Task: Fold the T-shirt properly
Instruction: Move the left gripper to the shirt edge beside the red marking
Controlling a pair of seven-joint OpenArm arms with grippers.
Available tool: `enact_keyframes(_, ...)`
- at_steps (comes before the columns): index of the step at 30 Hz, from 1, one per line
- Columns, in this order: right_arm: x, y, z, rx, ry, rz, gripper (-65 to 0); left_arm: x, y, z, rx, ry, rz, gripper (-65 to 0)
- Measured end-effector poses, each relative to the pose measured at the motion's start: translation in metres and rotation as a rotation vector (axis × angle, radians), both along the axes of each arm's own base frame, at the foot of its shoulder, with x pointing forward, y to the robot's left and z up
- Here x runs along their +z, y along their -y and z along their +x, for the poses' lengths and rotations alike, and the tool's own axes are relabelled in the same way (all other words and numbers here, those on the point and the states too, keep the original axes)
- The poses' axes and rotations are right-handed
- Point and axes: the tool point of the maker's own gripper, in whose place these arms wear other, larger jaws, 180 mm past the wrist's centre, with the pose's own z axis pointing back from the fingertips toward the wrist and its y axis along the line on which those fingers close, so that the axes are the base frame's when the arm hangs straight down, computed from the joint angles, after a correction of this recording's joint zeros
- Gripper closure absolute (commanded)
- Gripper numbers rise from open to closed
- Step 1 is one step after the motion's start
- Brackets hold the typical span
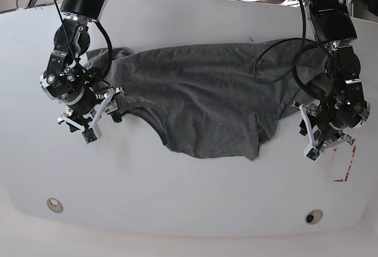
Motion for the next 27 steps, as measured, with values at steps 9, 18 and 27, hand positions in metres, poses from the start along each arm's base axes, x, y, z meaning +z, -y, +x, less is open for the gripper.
enact_keyframes(9, 0.011, 0.001, 0.023, 0.004, 0.019, 0.006, -42.6, -0.04, 0.012, -0.023, -0.042, -0.133, 0.003, -19.1)
enact_keyframes(18, -0.016, 0.039, 0.017, -0.081, -0.09, 0.0, -42.7, -0.055, 0.001, -0.037, -0.062, -0.201, 0.069, -18.3)
enact_keyframes(27, -0.027, 0.041, 0.028, -0.119, -0.112, 0.074, -42.9, -0.043, -0.015, -0.03, -0.034, -0.169, 0.088, -17.7)
